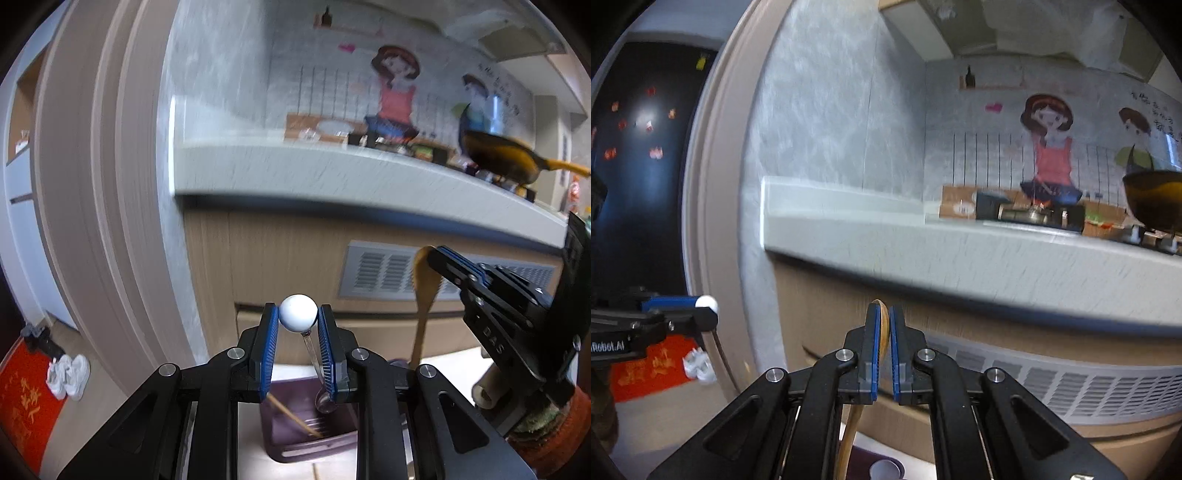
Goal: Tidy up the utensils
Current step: 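Lower the wooden spoon and white-ball spoon into the purple caddy and release, then grasp the blue spoon with the right tool while the left tool grasps the dark grey spoon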
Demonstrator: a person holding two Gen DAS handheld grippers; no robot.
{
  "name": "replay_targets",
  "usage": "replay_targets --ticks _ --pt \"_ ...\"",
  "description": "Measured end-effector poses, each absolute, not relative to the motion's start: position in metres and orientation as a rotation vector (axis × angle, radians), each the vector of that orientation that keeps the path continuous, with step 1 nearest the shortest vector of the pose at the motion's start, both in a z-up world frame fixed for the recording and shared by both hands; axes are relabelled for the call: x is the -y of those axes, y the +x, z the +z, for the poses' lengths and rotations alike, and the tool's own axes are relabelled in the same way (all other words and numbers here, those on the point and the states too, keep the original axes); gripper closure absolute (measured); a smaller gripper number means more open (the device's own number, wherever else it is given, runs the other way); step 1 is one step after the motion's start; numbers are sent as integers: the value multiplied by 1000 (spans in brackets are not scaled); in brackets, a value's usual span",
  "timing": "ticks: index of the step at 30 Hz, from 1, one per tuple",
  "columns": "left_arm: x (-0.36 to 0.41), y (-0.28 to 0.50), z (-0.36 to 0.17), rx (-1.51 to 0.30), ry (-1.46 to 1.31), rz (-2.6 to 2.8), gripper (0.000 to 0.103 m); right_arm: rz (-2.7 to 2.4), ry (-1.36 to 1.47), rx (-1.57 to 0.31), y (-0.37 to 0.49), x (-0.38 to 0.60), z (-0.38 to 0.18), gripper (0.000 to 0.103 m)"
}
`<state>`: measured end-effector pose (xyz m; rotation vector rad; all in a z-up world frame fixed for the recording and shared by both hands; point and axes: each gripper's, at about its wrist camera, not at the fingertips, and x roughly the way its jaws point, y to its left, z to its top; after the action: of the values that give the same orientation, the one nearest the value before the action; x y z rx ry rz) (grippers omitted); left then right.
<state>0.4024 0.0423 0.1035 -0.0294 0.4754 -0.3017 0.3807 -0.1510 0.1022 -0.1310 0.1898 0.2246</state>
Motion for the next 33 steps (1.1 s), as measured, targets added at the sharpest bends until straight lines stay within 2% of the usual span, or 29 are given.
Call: replay_targets --ticks 7,9,10,11,12,19,27,33 --pt "-45 421 62 -580 -74 -313 78 284 -145 -341 393 152 51 96" --pt "-47 419 58 -595 -84 -315 66 340 -125 -435 397 154 40 94" --pt "-49 415 57 -596 -88 -301 54 357 -117 -475 396 156 36 88" --pt "-51 413 58 -593 -92 -299 49 354 -115 -489 393 158 36 85" --pt "-51 406 60 -588 -97 -296 49 348 -115 -492 390 159 38 82" --pt "-60 344 58 -595 -90 -254 48 385 -125 -545 331 176 47 78" --pt "-45 291 1 -752 -32 -281 48 426 -102 -821 265 185 -21 78" --pt "-43 262 -22 -786 -75 -242 48 426 -8 -992 240 182 -64 78"
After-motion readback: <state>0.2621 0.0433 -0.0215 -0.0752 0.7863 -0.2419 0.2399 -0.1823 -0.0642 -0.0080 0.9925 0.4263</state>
